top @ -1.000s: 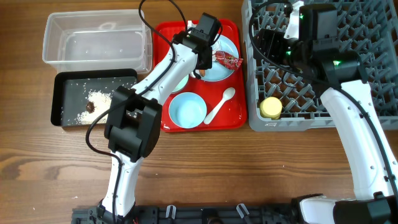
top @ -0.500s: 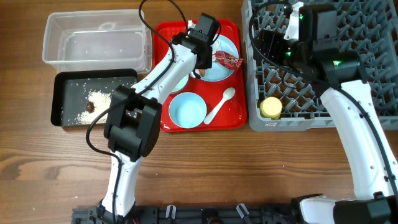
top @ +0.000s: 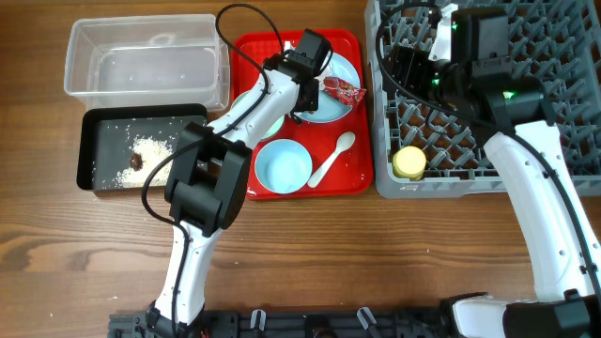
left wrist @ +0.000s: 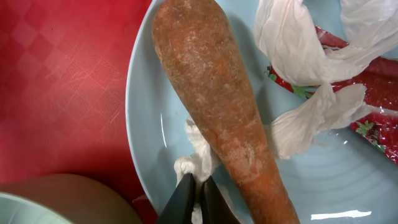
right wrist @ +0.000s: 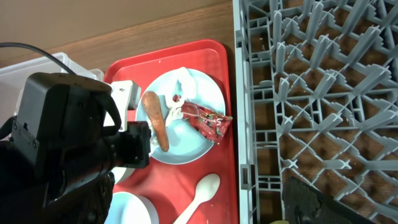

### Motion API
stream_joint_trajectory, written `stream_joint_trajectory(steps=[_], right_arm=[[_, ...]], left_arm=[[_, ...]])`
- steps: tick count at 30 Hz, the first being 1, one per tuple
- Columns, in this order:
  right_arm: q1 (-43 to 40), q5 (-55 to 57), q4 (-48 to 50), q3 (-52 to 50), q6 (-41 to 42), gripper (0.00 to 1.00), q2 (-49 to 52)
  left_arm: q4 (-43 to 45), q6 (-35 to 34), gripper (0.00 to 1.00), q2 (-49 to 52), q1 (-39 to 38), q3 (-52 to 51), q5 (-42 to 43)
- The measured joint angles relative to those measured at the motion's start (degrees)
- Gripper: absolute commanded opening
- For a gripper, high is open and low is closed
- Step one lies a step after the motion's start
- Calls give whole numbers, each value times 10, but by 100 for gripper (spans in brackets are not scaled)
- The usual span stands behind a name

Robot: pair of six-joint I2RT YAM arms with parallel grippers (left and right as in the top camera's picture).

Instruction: Sort waste into correct bins and load items into the dishwasher rack

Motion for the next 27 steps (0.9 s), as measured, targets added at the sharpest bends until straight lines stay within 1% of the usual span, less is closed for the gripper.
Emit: stream_joint_trajectory(steps=[5, 8, 11, 13, 15, 16, 17, 19, 20, 21, 25, 27], right_arm=[[0, 0, 0, 0, 0, 89, 0], [0, 0, 0, 0, 0, 89, 0], [0, 0, 3, 0, 0, 89, 0], [0, 0, 3, 0, 0, 89, 0], [0, 0, 3, 0, 0, 89, 0], [0, 0, 3, 0, 0, 89, 0], [0, 0, 3, 0, 0, 89, 0], [0, 0, 3, 0, 0, 89, 0], [0, 0, 3, 0, 0, 89, 0], [0, 0, 3, 0, 0, 89, 0], [0, 0, 2, 0, 0, 89, 0], [0, 0, 0, 0, 0, 89, 0]], left_arm=[[0, 0, 4, -11, 2, 0, 1], [4, 0, 4, -59, 19, 8, 4], [24, 0, 4, -132, 58, 23, -4], [32, 0, 4, -164, 105, 36, -18], [28, 0, 4, -163, 149, 38, -23], [22, 0, 7, -156, 175, 38, -26], [19, 0, 20, -143, 207, 37, -28], [12, 0, 60, -124, 238, 37, -28], [6, -2, 89, -117, 248, 37, -21], [1, -2, 100, -109, 257, 37, -14], [-2, -2, 100, -100, 264, 36, 2], [-2, 7, 93, -102, 252, 36, 11]])
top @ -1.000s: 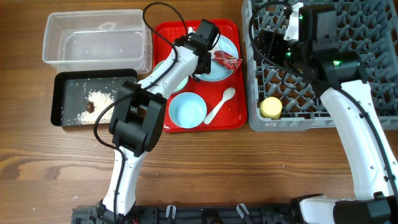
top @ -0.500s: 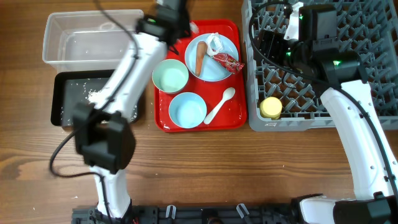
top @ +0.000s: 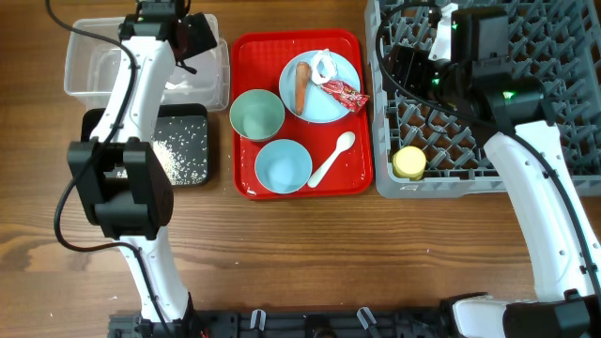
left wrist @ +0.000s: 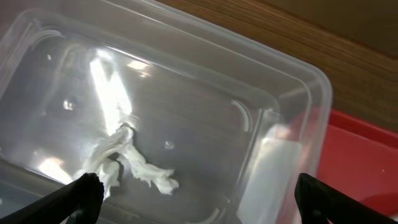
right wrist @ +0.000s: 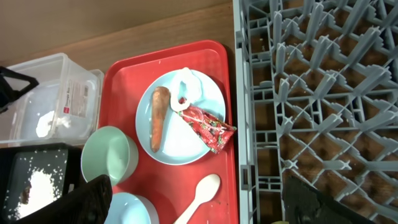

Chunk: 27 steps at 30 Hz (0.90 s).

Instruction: Sort waste into correct bins and load items into the dishwasher rack

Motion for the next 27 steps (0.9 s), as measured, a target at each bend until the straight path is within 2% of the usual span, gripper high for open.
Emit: stream_joint_trajectory(steps=[2, 4, 6, 8, 11, 15, 20, 24, 25, 27], right_arm=[[0, 0, -2, 0, 0, 89, 0], [0, 0, -4, 0, 0, 89, 0], [0, 0, -8, 0, 0, 90, 0], [0, 0, -8, 0, 0, 89, 0], [0, 0, -15, 0, 0, 89, 0], [0, 0, -22, 0, -4, 89, 0], [0, 0, -22, 0, -4, 89, 0], [0, 0, -21, 0, -4, 89, 0], [0, 0, -21, 0, -4, 89, 0], [0, 0, -21, 0, -4, 89, 0]], left_arm=[[-2, 20, 87, -5, -18, 0, 17], [-9, 33, 86, -12, -53, 0, 31], [-18, 47, 84, -16, -116, 0, 45], [-20, 52, 78, -12, -169, 0, 53], [-23, 57, 69, 11, -205, 0, 58], [-7, 60, 70, 51, -211, 0, 60], [35, 115, 71, 101, -211, 0, 102], [45, 128, 66, 132, -211, 0, 113], [48, 129, 57, 136, -211, 0, 114], [55, 135, 21, 141, -211, 0, 114]])
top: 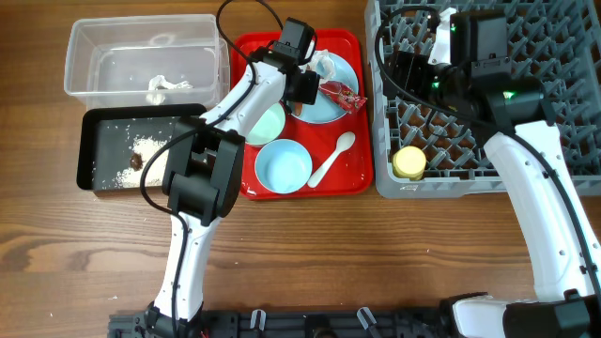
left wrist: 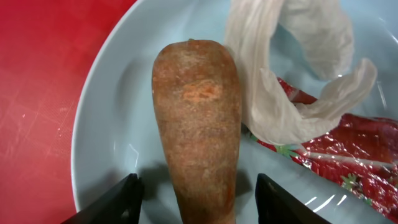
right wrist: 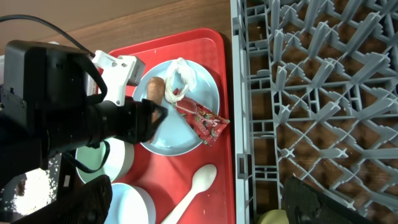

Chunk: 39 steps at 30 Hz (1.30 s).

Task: Sort waste into correct bins and load items into the dishwasher rack
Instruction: 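Grasp the carrot on the blue plate with the left gripper, then place the carrot onto the black tray with the left gripper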

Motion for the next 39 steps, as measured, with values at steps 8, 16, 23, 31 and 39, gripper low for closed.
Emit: stream_joint_trajectory(steps=[8, 16, 23, 31, 39], right_arm=[[0, 0, 0, 0, 0, 89, 0], [0, 0, 1, 0, -6, 89, 0], [0, 0, -1, 0, -7, 90, 0], [0, 0, -1, 0, -6, 90, 0], [0, 0, -5, 0, -6, 90, 0]], left_arm=[[4, 2, 4, 1, 0, 0, 0], [-101, -40, 4, -146, 9, -8, 2], [-400, -180, 4, -381, 95, 6, -126], [-419, -549, 13, -375, 216, -133, -222], [-59, -692, 12, -365, 224, -412, -229]])
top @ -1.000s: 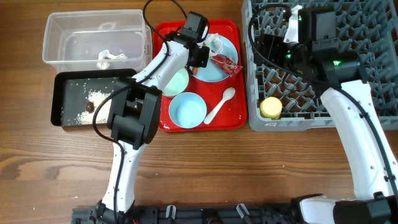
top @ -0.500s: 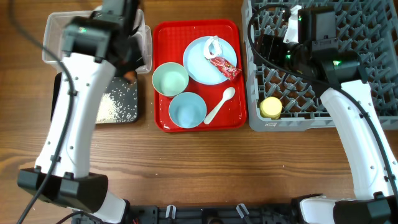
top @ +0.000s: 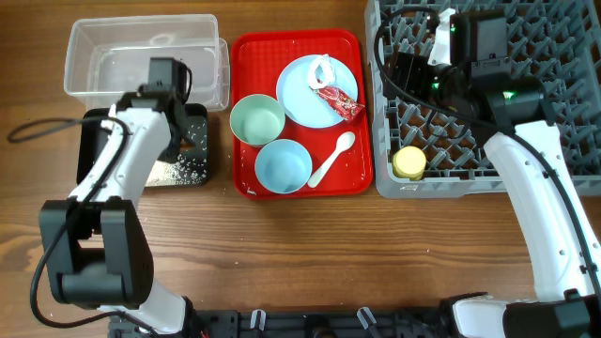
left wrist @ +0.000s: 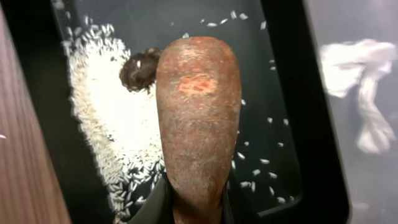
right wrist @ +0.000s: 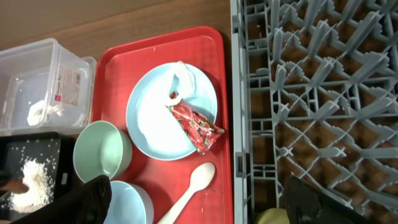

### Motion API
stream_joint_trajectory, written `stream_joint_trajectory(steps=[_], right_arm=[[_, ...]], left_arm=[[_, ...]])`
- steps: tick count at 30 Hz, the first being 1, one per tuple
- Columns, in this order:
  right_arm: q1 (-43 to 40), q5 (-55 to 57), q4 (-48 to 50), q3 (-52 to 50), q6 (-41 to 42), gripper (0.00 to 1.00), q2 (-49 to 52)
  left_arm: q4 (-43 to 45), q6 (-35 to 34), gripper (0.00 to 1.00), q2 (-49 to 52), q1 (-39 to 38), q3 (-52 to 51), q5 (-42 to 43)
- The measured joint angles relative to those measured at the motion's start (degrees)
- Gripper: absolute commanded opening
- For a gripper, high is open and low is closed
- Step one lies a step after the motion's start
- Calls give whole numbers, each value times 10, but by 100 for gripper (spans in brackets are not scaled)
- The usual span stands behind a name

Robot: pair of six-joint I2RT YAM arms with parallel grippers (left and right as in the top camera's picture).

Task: Sort waste into correct bins and load items into the dishwasher rack
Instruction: 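Place the carrot onto the black tray with the left gripper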

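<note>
My left gripper (left wrist: 198, 202) is shut on an orange carrot (left wrist: 198, 118) and holds it over the black bin (top: 94, 141), which has rice and a dark scrap in it. In the overhead view the left gripper (top: 184, 139) is at that bin's right side. A white tissue (left wrist: 364, 106) lies in the clear bin (top: 141, 56). On the red tray (top: 254, 52), the blue plate (top: 300, 94) carries a white tissue (top: 324, 68) and a red wrapper (top: 340, 99). My right gripper (right wrist: 196, 190) hangs open and holds nothing over the left edge of the grey dishwasher rack (top: 526, 141).
The tray also holds a green bowl (top: 257, 118), a blue bowl (top: 282, 166) and a white spoon (top: 331, 158). A yellow cup (top: 408, 162) stands in the rack's near left corner. Bare wooden table lies in front of the tray and bins.
My left gripper was open around the carrot on the blue plate. Now it is shut on the carrot over the black bin. The plate has only the tissue and wrapper. The right arm is unmoved.
My left gripper was first shut on a scrap of tissue beside the carrot on the plate. Then it stood open over the clear bin, with the tissue lying inside. Then it was open at the carrot on the plate, and now it holds the carrot over the black bin.
</note>
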Motion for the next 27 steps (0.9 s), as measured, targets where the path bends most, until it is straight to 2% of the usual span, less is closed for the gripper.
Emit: stream_joint_trajectory(steps=[2, 3, 5, 6, 8, 12, 14, 15, 17, 20, 23, 27], right_arm=[[0, 0, -2, 0, 0, 90, 0], [0, 0, -3, 0, 0, 90, 0], [0, 0, -9, 0, 0, 90, 0], [0, 0, -12, 0, 0, 90, 0], [0, 0, -12, 0, -2, 90, 0], [0, 0, -12, 0, -4, 90, 0], [0, 0, -12, 0, -4, 90, 0], [0, -1, -12, 0, -4, 90, 0], [0, -2, -12, 0, -4, 90, 0], [0, -3, -11, 0, -4, 90, 0], [0, -3, -1, 0, -4, 90, 0], [0, -3, 3, 0, -2, 93, 0]], left_arm=[[48, -8, 15, 0, 4, -34, 0], [67, -11, 21, 0, 6, -49, 0], [81, -13, 41, 0, 8, -71, 0], [84, -16, 46, 0, 8, -75, 0], [84, -20, 51, 0, 8, -76, -2], [77, -21, 54, 0, 8, -76, -2], [71, -11, 63, 0, 8, -76, -2], [70, 5, 65, -2, 8, -76, -2], [69, 83, 75, -21, 8, -76, 9], [71, 239, 80, -70, 8, -40, 82], [68, 359, 84, -104, -1, 67, 209], [36, 440, 90, -51, -59, 219, 271]])
